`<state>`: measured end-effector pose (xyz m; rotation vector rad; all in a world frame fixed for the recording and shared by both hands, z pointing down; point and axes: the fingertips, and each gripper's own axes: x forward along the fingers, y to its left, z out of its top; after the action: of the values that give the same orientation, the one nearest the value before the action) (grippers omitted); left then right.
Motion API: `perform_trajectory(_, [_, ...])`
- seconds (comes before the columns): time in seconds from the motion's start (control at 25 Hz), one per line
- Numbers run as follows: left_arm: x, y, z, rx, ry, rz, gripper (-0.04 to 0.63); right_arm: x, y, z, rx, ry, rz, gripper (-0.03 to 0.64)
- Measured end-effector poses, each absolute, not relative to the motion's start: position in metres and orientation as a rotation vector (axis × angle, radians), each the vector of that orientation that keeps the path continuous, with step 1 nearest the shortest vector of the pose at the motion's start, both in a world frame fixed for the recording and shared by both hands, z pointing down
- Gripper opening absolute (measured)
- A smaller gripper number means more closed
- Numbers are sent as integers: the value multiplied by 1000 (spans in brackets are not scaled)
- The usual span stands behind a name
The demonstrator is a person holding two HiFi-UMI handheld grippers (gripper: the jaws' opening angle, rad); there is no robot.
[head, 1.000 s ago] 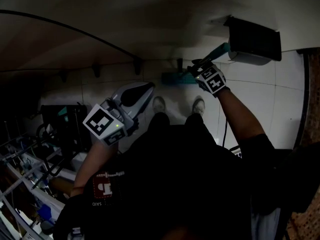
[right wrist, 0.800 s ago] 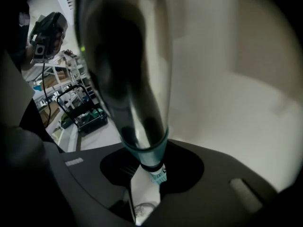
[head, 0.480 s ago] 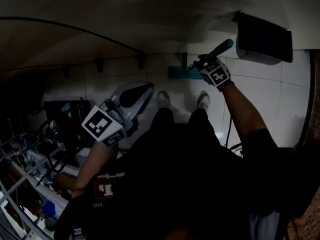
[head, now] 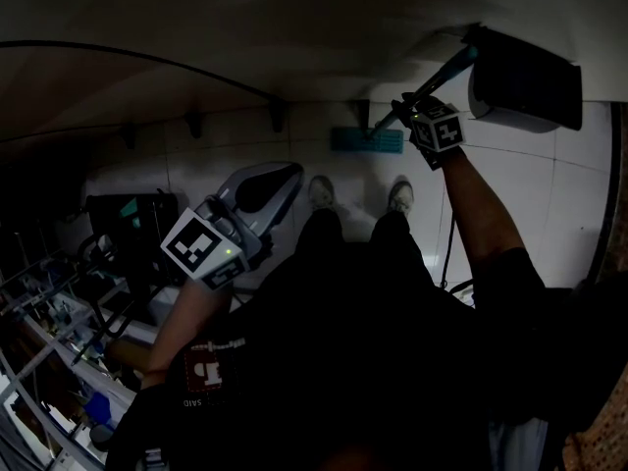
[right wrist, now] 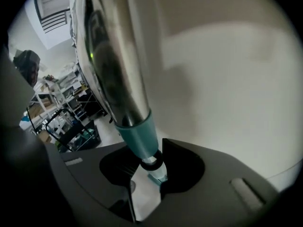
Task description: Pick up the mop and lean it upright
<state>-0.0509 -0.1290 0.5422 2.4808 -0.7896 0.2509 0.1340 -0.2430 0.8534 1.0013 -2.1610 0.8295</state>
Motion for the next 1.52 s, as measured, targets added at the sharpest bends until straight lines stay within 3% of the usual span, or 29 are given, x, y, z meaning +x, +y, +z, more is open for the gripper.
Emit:
perform_trajectory(0.44, [-50, -130, 545, 2463, -792, 233, -6, 142, -261, 860, 1078, -2124, 931, 152])
perform_trajectory(0.56, [-51, -128, 545, 2467, -790, 254, -5, 144, -256, 864, 1106, -2094, 968, 195])
perform_trajectory(0.76, [-55, -115, 526, 2476, -781, 198, -5, 137, -215, 860, 1068, -2052, 959, 222])
perform_trajectory(1.08, [-57, -111, 490, 2546, -771, 164, -6, 117, -150, 814, 936, -2087, 1074, 205])
perform_trajectory(1.28, [-38, -138, 464, 2644, -757, 61, -5, 75, -145, 712, 727, -2363, 1018, 175])
perform_trajectory(1.52, [-14, -141, 382, 2772, -748, -73, -6, 56, -140, 520, 581, -2728, 702, 124])
